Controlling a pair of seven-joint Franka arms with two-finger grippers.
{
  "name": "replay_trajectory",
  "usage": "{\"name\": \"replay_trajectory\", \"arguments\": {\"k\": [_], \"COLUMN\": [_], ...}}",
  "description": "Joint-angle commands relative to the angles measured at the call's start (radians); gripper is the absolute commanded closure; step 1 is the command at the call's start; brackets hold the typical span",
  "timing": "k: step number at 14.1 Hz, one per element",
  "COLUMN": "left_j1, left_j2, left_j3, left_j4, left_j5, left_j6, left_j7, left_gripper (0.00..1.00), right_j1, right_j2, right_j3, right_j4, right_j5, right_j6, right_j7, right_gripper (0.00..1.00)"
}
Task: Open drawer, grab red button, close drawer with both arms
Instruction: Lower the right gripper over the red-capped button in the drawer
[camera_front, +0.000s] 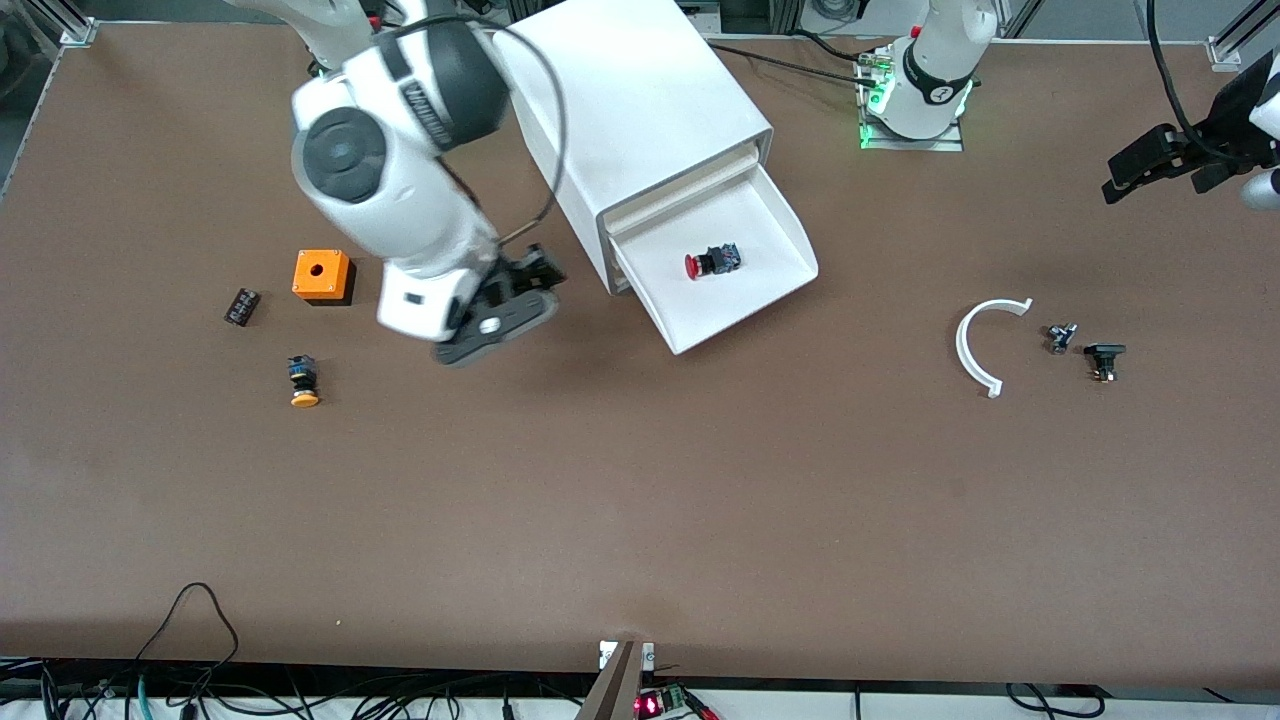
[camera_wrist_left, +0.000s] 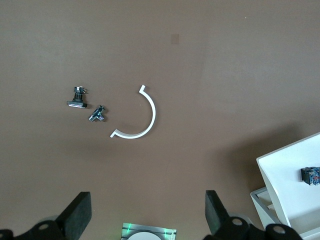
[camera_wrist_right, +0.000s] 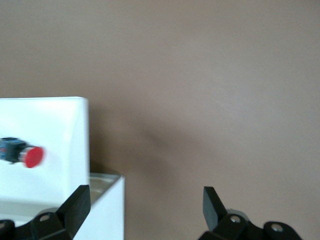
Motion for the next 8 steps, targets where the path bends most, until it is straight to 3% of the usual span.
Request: {"name": "replay_trajectory", "arguments": {"k": [1, 6, 8], "left_j1": [-0.015, -0.015, -0.016], "left_j2": [-0.018, -0.018, -0.018], "left_j3": [0.009, 0.009, 0.007], "left_j4": [-0.019, -0.019, -0.019], "left_j5": [0.025, 0.025, 0.026], "left_j6": [0.016, 0.031, 0.036], "left_j7": [-0.01, -0.004, 0.002], "left_gripper": [0.0, 0.0, 0.0], "right_j1": [0.009, 0.103, 0.134], "right_j2": [0.071, 0.134, 0.199], "right_j3": [0.054, 0.118, 0.12], "right_j4": [0.095, 0.099, 0.145], "right_j5": [0.002, -0.031, -0.033], "right_j6": [0.081, 0.163, 0.186], "right_j7": [-0.159, -0.36, -0.568], "right_gripper": [0.0, 0.0, 0.0]}}
